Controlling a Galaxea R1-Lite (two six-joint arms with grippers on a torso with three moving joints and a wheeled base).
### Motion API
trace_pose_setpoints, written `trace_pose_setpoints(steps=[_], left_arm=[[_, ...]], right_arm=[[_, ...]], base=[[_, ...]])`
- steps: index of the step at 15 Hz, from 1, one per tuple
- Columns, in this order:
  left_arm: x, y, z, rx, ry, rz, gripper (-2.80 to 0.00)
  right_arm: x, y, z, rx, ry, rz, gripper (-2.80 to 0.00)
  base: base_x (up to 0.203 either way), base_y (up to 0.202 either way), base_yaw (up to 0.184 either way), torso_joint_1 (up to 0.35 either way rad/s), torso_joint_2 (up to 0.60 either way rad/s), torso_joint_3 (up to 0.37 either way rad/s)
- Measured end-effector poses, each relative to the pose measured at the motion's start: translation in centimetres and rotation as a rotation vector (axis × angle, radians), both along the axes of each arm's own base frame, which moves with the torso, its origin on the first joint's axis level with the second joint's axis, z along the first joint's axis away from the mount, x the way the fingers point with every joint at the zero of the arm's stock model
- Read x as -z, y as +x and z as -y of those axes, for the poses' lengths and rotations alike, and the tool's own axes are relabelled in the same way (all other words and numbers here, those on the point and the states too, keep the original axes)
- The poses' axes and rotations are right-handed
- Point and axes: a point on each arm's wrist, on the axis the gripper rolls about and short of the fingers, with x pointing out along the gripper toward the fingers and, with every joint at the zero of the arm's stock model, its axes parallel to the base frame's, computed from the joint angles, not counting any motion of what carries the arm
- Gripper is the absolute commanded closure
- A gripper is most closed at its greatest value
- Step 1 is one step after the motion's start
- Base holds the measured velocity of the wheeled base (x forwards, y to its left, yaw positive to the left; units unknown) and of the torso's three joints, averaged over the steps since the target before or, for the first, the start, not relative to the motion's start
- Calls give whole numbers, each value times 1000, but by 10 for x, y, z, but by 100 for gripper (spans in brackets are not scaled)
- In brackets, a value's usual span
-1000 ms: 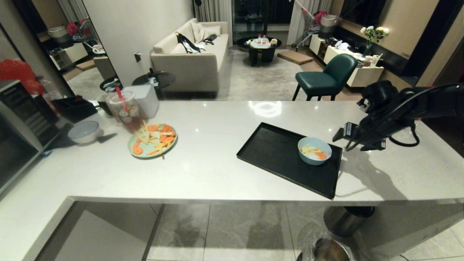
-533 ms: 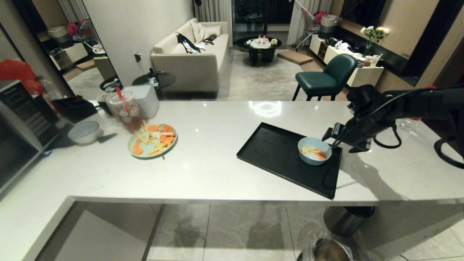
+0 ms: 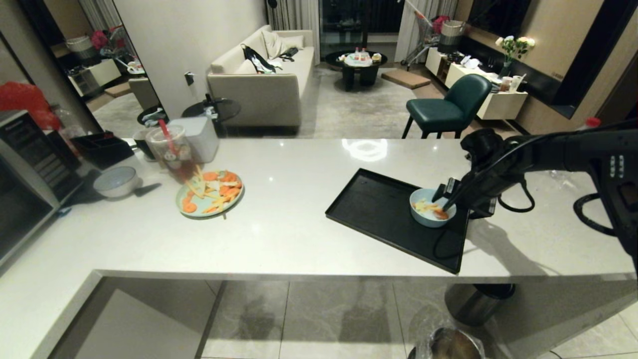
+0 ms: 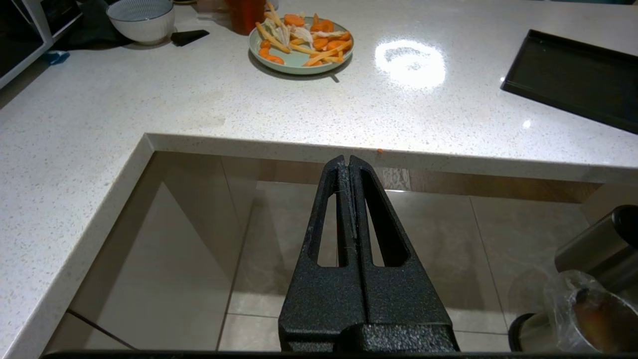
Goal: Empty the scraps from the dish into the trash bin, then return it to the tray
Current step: Pick up the bowl with leftover food
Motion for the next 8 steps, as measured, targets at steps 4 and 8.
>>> trace_pose_setpoints(steps=[4,8], left_arm=[[0,0,0,0,0,0,0],[0,0,0,0,0,0,0]], right_arm=[[11,4,-1,0,-2,-18,-280],[17,5,-1,22,11,-36,0]], base=[[0,0,0,0,0,0],[0,0,0,0,0,0]])
